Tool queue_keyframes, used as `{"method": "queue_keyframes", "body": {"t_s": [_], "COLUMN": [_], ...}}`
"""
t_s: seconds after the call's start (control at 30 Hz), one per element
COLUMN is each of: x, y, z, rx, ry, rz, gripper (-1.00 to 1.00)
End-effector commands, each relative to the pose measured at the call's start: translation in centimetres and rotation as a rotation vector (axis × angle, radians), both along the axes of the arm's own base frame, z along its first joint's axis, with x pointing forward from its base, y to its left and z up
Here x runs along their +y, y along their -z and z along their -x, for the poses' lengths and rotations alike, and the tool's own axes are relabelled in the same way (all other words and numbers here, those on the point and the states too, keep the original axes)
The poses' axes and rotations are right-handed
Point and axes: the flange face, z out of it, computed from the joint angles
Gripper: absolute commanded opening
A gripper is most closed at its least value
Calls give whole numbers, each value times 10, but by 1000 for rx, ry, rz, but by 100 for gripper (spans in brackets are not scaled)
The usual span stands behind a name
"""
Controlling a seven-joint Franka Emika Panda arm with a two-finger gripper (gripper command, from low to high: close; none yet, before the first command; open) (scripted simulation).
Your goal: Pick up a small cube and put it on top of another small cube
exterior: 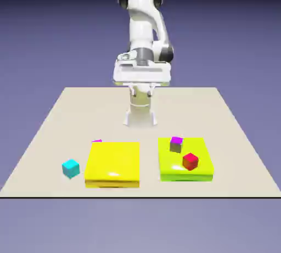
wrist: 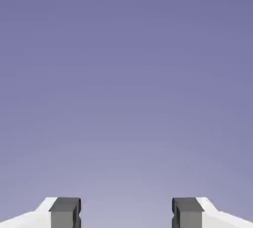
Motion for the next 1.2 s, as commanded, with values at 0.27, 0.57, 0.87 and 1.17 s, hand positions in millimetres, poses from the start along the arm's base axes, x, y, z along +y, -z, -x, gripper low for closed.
{"method": "queue_keyframes", "body": {"t_s": [0.27, 0.57, 0.87, 1.17], "x": [-87, -193, -304, -392], "y": [-76, -106, -73, 26], "z": [14, 42, 67, 77], "rx": [-120, -216, -286, -335], "ry": [-91, -181, -281, -403], "rz": [42, 53, 32, -22], "gripper": [0, 0, 0, 0]}}
